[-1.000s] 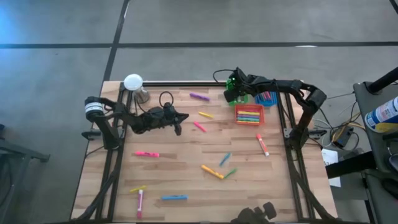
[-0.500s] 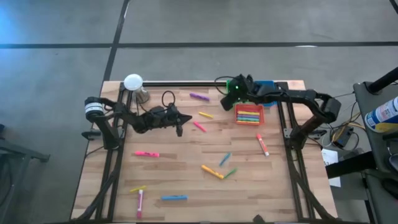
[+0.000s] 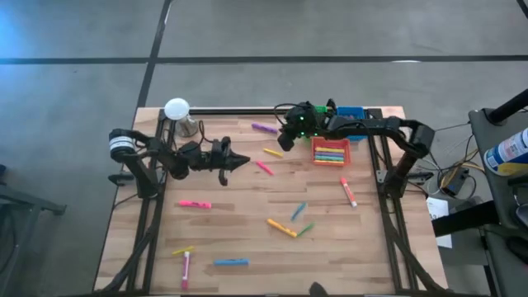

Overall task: Pick & Place Markers
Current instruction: Put the violet highlighter pen into the orange bin

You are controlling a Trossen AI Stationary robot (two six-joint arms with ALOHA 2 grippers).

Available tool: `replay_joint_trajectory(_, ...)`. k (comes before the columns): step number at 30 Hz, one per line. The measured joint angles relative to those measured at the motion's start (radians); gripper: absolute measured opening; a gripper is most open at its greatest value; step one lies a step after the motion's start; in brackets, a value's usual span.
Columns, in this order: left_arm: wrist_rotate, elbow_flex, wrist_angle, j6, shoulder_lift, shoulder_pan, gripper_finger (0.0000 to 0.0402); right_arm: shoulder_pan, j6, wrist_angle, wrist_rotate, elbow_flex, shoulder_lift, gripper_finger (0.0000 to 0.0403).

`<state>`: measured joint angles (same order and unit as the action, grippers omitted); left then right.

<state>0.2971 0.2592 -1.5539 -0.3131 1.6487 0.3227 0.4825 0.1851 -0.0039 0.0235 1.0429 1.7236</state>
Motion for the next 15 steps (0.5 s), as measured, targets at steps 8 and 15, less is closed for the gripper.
replay_joint_trajectory(8, 0.009, 0.000, -0.002, 0.001, -0.018, 0.001, 0.0000, 0.008, -0.138, -0.098, -0.013, 0.208, 0.157, 0.0148)
replay_joint_trajectory(15, 0.011, -0.001, -0.002, 0.004, -0.018, 0.001, 0.0000, 0.055, -0.233, -0.314, -0.110, 0.466, 0.327, 0.0179)
